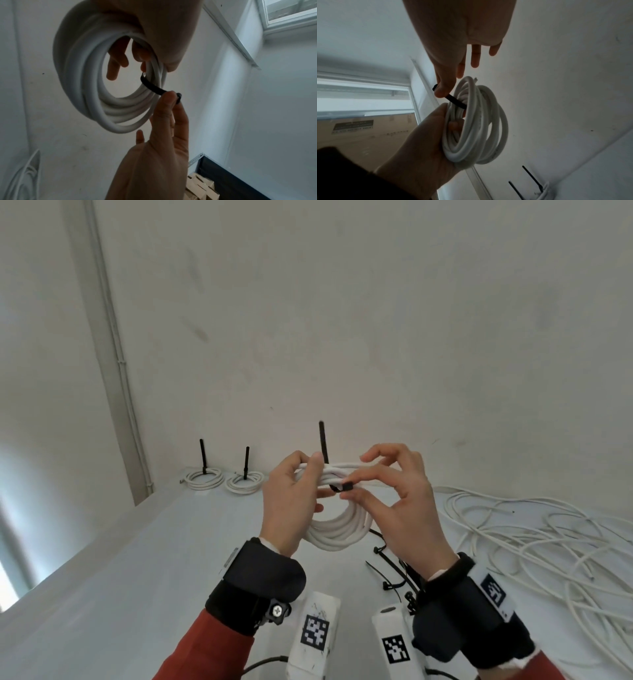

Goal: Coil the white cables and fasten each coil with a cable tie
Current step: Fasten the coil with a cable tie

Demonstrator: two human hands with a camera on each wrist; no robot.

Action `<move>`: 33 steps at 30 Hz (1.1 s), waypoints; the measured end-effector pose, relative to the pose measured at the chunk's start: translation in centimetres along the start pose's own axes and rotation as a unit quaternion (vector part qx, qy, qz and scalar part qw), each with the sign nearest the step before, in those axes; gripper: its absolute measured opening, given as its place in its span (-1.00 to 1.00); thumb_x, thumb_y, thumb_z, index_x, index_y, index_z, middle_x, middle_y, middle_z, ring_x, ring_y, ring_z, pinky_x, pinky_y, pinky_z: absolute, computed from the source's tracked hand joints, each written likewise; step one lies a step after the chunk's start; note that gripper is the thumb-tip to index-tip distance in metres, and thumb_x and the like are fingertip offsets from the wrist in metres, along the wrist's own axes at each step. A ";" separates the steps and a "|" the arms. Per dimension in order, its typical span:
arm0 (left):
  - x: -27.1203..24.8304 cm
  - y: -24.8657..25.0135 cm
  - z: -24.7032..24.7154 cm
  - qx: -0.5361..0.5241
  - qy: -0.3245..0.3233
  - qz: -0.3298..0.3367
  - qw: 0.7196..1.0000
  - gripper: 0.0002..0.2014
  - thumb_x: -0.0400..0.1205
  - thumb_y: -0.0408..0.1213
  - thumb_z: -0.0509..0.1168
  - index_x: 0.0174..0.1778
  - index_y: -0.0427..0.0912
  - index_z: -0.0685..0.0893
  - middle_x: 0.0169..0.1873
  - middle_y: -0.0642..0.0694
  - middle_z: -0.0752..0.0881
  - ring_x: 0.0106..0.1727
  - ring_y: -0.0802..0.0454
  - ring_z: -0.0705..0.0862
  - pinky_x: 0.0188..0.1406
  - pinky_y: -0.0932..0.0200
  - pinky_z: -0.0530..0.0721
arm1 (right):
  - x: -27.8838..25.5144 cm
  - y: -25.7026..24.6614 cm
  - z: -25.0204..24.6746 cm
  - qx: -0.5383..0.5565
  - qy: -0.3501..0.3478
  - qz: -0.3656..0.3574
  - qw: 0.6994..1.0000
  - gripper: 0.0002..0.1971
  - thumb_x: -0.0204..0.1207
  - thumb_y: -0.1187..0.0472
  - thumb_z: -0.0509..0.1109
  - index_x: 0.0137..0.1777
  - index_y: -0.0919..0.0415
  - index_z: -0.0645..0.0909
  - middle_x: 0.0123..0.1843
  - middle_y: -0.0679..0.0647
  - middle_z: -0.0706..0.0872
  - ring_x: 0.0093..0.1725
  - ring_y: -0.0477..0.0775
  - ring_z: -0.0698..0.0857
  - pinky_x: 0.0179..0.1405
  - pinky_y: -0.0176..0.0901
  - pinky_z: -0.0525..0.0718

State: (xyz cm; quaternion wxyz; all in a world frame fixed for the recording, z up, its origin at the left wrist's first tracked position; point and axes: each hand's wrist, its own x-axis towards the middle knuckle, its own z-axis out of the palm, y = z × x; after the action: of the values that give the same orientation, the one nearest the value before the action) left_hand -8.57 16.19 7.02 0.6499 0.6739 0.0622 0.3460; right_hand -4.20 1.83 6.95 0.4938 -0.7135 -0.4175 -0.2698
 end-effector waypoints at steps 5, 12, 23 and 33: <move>-0.3 -0.3 0.3 0.020 -0.020 0.032 0.999 -0.70 0.67 -0.19 0.25 -0.39 -0.17 0.56 -0.53 -0.01 0.71 -0.49 0.02 0.70 -0.57 0.35 0.45 | 0.7 0.3 -0.3 0.078 -0.003 0.017 0.997 -0.87 0.36 0.19 0.59 -0.18 -0.07 0.74 0.14 -0.13 0.66 0.23 -0.08 0.63 0.23 -0.29 0.51; -0.4 -0.4 0.8 0.010 -0.040 0.025 0.999 -0.72 0.66 -0.12 0.28 -0.34 -0.16 0.58 -0.33 -0.18 0.78 -0.22 -0.09 0.81 -0.63 0.53 0.43 | 0.7 0.8 -0.1 0.157 -0.017 0.130 0.979 -0.86 0.40 0.32 0.56 -0.07 0.13 0.74 -0.07 -0.04 0.81 -0.02 -0.03 0.78 0.16 -0.05 0.69; -1.0 -0.9 1.1 0.055 -0.138 0.101 0.984 -0.49 0.32 0.09 0.56 -0.25 -0.30 0.58 -0.44 -0.03 0.73 -0.43 0.16 0.63 -0.43 0.28 0.54 | 0.9 0.2 -1.3 0.274 0.003 0.276 0.921 -0.98 0.47 0.30 0.48 -0.16 0.24 0.74 -0.37 0.07 0.76 -0.35 -0.05 0.71 -0.27 -0.29 0.68; -1.1 0.5 1.0 -0.060 -0.192 0.048 0.978 -0.61 0.42 -0.13 0.51 -0.21 -0.36 0.52 -0.52 0.04 0.68 -0.61 0.22 0.43 -0.58 0.41 0.37 | 1.8 0.8 -3.5 0.318 0.015 0.387 0.866 -0.62 0.43 0.13 0.52 0.11 0.42 0.63 -0.09 0.24 0.82 -0.21 0.14 0.80 -0.29 -0.13 0.77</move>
State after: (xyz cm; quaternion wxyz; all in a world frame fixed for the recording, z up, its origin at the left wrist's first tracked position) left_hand -9.04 14.72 7.16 0.6712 0.6899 -0.1170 0.2445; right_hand -2.53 -0.99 9.29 0.7646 -0.6181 -0.1639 0.0797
